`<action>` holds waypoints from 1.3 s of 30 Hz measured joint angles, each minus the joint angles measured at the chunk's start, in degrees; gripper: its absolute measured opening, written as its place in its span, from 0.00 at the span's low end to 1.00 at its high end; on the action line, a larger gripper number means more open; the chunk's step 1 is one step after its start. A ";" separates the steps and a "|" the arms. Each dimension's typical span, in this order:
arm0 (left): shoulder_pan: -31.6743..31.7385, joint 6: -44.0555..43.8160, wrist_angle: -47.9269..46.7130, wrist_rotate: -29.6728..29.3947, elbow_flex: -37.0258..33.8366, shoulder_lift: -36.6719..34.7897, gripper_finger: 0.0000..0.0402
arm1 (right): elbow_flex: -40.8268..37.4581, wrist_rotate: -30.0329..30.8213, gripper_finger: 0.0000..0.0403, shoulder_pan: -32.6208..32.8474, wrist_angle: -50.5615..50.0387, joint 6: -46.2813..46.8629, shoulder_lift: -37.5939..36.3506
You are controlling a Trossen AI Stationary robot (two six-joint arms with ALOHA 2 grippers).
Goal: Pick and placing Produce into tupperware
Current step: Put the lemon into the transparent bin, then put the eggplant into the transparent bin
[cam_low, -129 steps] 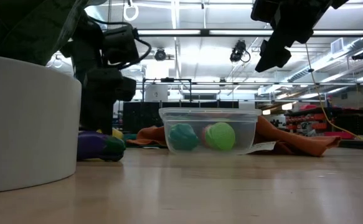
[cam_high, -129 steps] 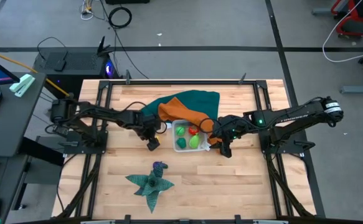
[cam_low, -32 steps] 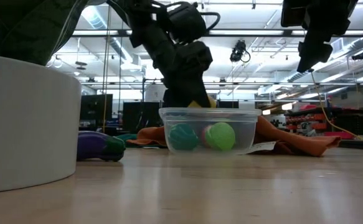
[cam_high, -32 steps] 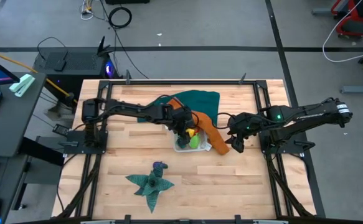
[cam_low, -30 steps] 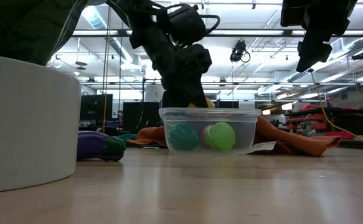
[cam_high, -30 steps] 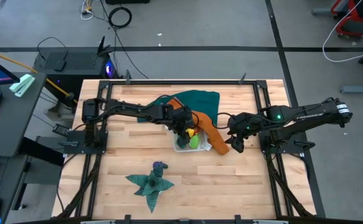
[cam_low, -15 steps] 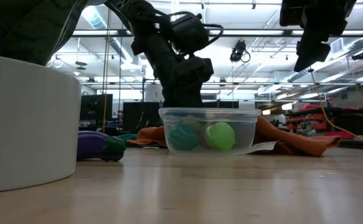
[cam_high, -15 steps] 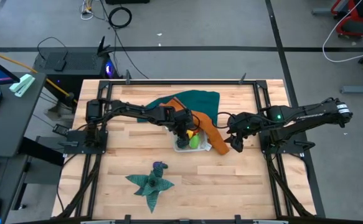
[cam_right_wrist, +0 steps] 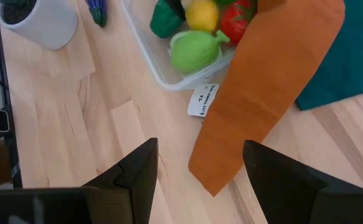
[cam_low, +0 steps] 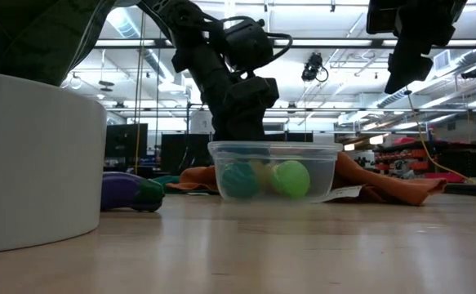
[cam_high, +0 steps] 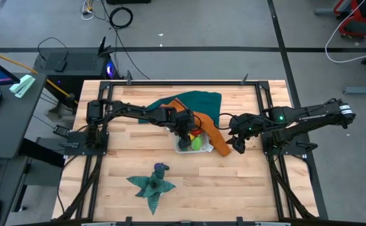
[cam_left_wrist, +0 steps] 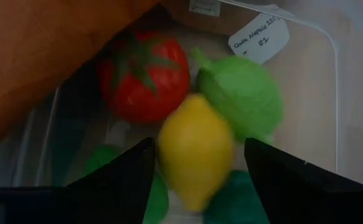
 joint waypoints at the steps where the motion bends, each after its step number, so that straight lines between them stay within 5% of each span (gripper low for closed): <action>1: 0.02 0.00 0.02 0.00 0.00 -0.02 0.65 | 0.00 0.00 0.49 0.00 0.00 0.01 0.00; 15: 0.04 -0.44 -2.14 -0.02 1.83 -0.04 0.67 | 0.00 0.00 0.49 0.00 0.00 0.07 0.00; 28: 2.33 7.93 -32.64 -1.03 25.55 -0.56 0.64 | 0.00 -0.02 0.49 0.04 -0.02 0.59 0.00; 39: 1.48 5.20 -47.61 -0.96 27.37 -5.51 0.63 | 0.00 1.22 0.49 0.04 0.21 -1.54 0.00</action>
